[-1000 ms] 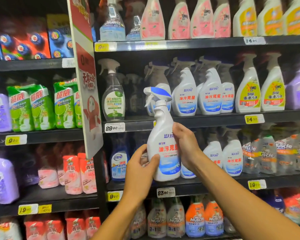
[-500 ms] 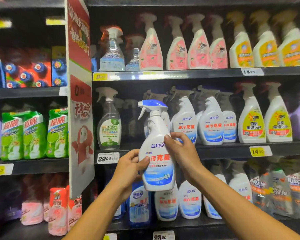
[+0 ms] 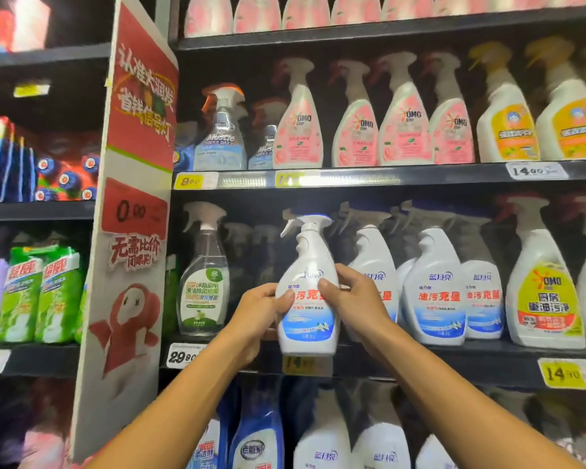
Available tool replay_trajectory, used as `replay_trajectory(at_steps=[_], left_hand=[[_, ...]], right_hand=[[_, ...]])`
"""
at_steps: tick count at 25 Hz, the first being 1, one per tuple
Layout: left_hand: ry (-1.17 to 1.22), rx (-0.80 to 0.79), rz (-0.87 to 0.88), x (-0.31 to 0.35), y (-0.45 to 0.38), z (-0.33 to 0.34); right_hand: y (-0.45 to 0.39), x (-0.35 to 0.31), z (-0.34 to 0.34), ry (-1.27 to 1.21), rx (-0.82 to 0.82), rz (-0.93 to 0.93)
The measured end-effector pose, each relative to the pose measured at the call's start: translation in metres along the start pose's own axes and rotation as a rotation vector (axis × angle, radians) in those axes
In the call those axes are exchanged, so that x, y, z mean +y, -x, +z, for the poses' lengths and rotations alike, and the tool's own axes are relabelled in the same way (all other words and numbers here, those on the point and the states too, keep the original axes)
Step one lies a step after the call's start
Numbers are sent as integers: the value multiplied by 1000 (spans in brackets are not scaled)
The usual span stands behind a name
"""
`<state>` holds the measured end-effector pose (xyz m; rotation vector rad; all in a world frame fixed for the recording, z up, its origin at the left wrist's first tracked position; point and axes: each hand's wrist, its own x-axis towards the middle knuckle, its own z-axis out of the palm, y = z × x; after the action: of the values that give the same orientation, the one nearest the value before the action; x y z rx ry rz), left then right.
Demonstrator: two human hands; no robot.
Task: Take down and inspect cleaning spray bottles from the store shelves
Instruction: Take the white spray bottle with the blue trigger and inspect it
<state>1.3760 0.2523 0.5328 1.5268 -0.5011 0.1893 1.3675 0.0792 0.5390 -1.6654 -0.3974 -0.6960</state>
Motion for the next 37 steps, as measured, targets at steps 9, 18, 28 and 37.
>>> replay_trajectory(at_steps=[9, 18, 28, 37], left_hand=[[2, 16, 74, -5, -34, -2], [-146, -40, 189, -30, -55, -12], [-130, -49, 327, -48, -49, -10], [-285, -117, 375, -59, -51, -16]], right_hand=[[-28, 14, 4, 77, 46, -89], [-22, 18, 16, 349, 178, -181], [-16, 19, 12, 622, 294, -244], [-12, 20, -43, 646, 572, -161]])
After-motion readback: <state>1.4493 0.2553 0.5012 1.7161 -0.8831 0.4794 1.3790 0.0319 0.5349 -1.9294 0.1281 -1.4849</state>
